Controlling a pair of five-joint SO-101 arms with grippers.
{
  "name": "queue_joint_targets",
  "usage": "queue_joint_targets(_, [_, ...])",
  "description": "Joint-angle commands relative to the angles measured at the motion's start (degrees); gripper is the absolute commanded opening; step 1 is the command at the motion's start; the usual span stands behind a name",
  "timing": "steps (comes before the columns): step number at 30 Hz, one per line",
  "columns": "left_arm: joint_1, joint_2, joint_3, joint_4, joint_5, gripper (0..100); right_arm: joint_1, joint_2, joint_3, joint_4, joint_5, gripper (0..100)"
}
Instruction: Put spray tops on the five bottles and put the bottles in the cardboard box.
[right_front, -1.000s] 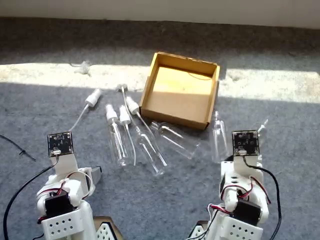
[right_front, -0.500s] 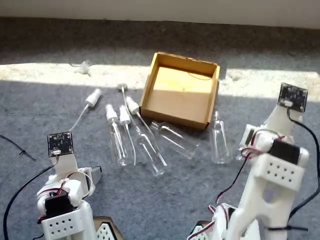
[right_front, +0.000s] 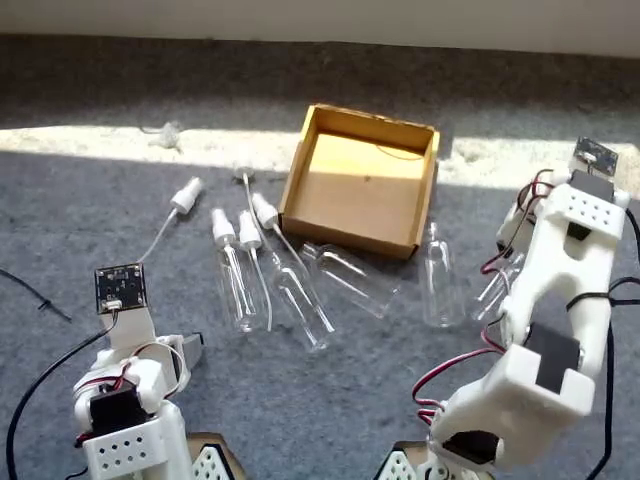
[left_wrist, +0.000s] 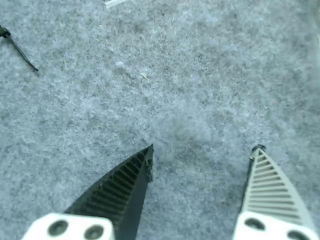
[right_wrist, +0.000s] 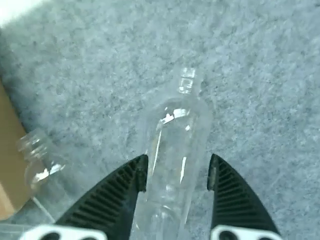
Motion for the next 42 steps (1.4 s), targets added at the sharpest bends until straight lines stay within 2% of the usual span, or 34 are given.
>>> queue_joint_targets(1, [-0.3, 0.0, 1.1, 0.3, 0.0, 28, 2.5, 2.5, -6.0, 0.3, -0.4, 18.2])
queue_joint_targets(17, [-0.3, 0.0, 1.1, 0.3, 0.0, 28, 0.5, 14.0, -7.6, -0.3, -0.6, 18.2])
queue_joint_targets(23, [-0.3, 0.0, 1.1, 0.3, 0.0, 28, 0.1, 14.5, -7.6, -0.3, -0.7, 27.0])
queue_joint_targets(32, [-0.3, 0.0, 1.1, 0.3, 0.0, 28, 0.2, 14.5, -7.3, -4.4, -2.5, 27.5])
queue_joint_targets(35, [-0.3, 0.0, 1.1, 0.3, 0.0, 28, 0.0, 14.5, -7.5, -4.4, -2.5, 26.2])
queue_joint_targets(39, [-0.3, 0.0, 1.1, 0.3, 0.0, 28, 0.5, 14.5, -7.6, -5.4, -0.6, 17.9])
queue_joint_targets(42, [-0.3, 0.0, 1.1, 0.3, 0.0, 28, 0.1, 14.5, -7.3, -5.0, 1.9, 16.7])
